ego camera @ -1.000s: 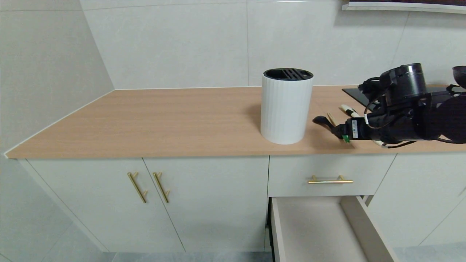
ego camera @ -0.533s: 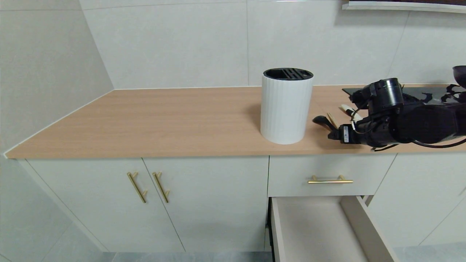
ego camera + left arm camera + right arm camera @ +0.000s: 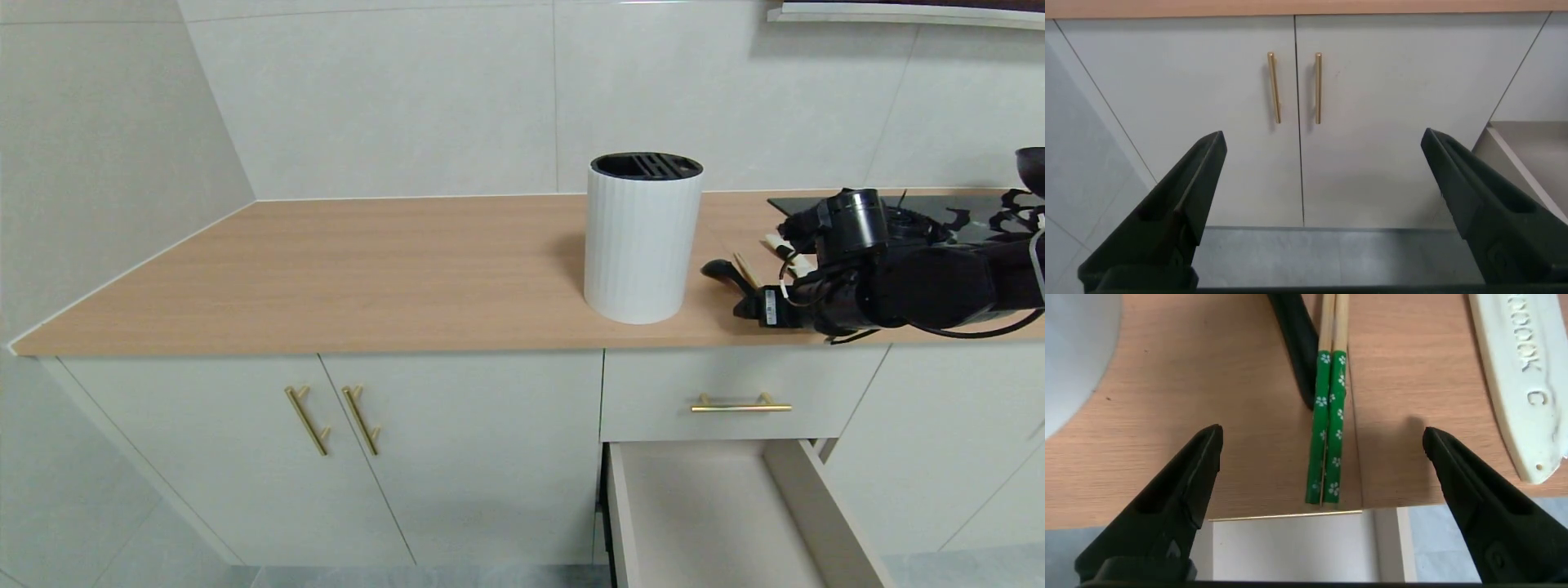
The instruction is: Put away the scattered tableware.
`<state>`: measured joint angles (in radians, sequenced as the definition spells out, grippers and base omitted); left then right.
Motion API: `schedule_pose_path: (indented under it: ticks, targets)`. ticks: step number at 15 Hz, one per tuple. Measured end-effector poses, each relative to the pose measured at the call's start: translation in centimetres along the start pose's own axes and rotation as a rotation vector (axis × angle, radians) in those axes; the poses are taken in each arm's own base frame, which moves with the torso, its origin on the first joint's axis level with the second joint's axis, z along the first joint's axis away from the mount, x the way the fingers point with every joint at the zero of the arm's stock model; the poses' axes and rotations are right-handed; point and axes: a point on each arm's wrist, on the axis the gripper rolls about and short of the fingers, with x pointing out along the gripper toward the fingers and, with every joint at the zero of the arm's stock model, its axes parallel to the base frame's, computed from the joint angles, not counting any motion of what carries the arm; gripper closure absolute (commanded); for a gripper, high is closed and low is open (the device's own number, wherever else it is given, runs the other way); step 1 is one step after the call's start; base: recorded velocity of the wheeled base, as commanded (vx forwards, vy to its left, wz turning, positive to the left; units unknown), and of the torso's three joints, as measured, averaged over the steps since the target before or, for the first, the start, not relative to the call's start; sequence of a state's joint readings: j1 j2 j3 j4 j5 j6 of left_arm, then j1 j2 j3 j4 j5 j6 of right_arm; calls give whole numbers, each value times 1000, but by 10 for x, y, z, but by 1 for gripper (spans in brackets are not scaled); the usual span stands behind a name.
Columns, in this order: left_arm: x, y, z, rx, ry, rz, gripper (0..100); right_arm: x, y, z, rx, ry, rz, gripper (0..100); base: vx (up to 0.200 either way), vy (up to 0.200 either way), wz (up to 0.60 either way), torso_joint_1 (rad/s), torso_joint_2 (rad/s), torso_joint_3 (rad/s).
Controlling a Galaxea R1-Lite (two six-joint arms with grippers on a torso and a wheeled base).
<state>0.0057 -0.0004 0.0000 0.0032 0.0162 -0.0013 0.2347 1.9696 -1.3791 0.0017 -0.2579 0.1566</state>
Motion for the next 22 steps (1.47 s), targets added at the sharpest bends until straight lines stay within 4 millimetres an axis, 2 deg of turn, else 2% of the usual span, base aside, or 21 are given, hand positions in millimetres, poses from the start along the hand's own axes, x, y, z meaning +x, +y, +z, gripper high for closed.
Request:
schedule_pose_path:
  ticks: [2, 3, 12, 15, 17, 20, 22]
  targets:
    - [0, 0, 0, 0, 0, 0, 0, 0, 0, 0, 1, 1, 0, 0, 0, 0, 0, 0, 0, 0]
    - [0, 0, 0, 0, 0, 0, 0, 0, 0, 0, 0, 2, 0, 100, 0, 0, 0, 0, 0, 0]
    - [0, 0, 0, 0, 0, 0, 0, -4, -1, 2, 5, -8, 1, 100, 0, 0, 0, 0, 0, 0]
    - [0, 0, 0, 0, 0, 0, 0, -22, -5, 7, 23, -24, 5, 100, 0, 0, 0, 0, 0, 0]
    - [0, 0, 0, 0, 0, 0, 0, -49, -10, 7, 20, -8, 25, 100, 0, 0, 0, 0, 0, 0]
    - [0, 0, 0, 0, 0, 0, 0, -111, -24, 1, 11, 34, 117, 100, 0, 0, 0, 0, 0, 0]
    - [0, 0, 0, 0, 0, 0, 0, -157, -36, -11, 1, 79, 180, 100, 0, 0, 0, 0, 0, 0]
